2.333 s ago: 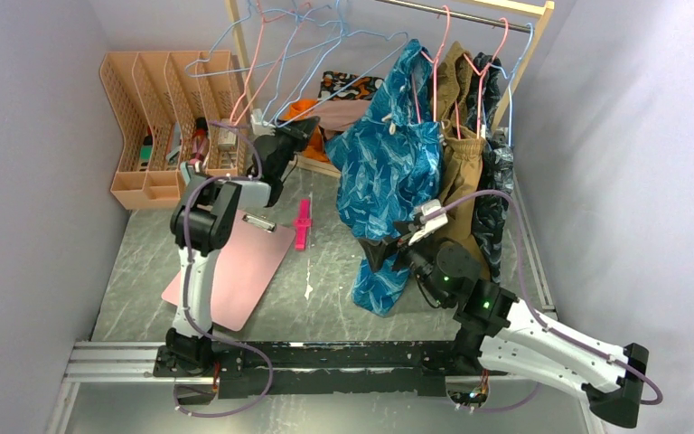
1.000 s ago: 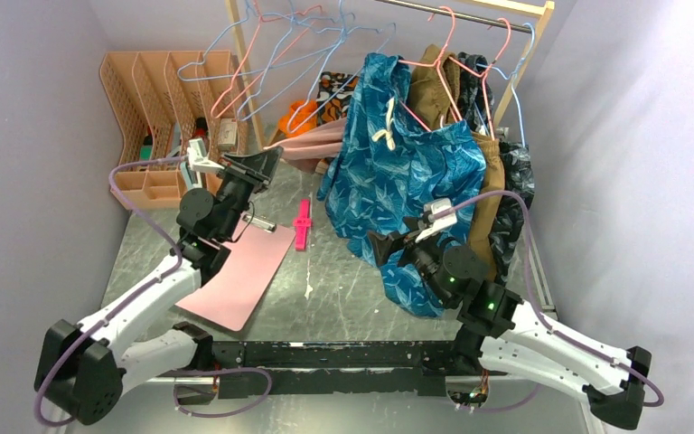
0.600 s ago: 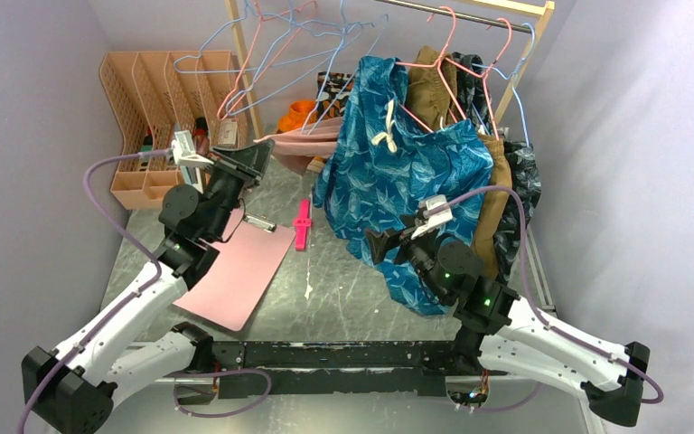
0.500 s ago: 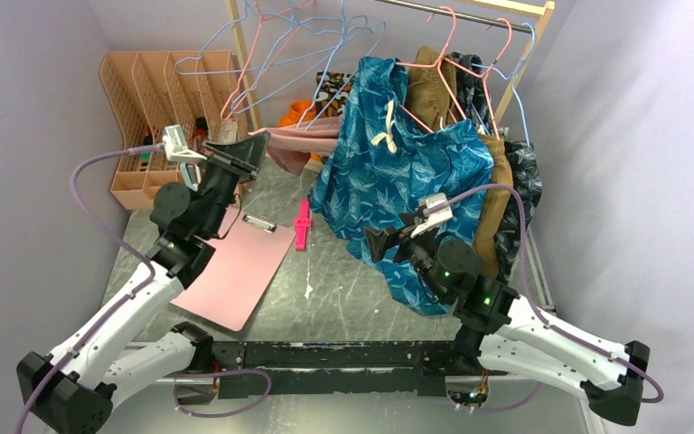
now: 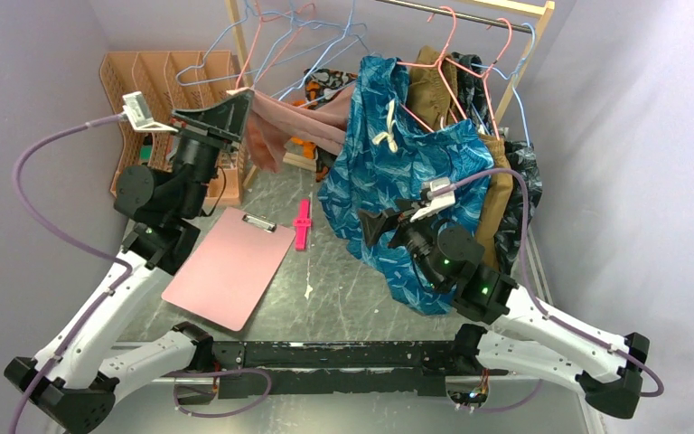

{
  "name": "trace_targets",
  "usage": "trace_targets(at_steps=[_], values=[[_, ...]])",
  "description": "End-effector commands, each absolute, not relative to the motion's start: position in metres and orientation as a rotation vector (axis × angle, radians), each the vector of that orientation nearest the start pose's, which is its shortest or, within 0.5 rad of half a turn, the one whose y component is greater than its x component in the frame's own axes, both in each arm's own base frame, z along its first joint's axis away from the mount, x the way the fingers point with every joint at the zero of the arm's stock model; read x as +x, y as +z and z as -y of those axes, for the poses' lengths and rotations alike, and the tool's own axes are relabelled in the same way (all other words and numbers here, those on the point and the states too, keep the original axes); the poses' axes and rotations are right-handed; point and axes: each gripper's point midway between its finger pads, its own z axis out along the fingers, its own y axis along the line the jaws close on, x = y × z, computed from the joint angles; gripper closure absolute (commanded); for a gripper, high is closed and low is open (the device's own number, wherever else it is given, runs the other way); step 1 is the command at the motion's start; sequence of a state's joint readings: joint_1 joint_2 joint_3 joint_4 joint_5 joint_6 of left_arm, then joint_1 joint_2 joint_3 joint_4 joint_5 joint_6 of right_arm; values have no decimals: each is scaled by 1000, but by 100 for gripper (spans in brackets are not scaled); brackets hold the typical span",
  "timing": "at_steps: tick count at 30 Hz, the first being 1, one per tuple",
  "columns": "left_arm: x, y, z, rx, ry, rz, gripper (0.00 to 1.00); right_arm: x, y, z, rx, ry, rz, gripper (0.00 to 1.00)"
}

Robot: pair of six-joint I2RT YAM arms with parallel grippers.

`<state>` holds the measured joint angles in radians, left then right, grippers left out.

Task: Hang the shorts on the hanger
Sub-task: Pick up the shorts from the center of the board.

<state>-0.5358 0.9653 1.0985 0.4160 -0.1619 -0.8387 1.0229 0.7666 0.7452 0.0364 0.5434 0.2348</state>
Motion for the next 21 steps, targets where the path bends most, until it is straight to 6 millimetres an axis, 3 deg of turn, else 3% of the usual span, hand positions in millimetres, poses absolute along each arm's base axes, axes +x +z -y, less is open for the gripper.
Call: trace_targets(at_steps=[1, 6, 13, 21], values=[[237, 609, 149, -238, -1193, -827, 93, 227, 345, -214, -148, 603, -1513, 4], [211, 641, 129, -218, -1158, -738, 93, 226, 355, -204, -147, 575, -1492, 4], [194, 665, 120, -199, -1151, -693, 93, 224, 363, -195, -139, 561, -1474, 4], [174, 710, 110, -150, -1108, -615, 93, 221, 369, -196, -181, 557, -1462, 4]])
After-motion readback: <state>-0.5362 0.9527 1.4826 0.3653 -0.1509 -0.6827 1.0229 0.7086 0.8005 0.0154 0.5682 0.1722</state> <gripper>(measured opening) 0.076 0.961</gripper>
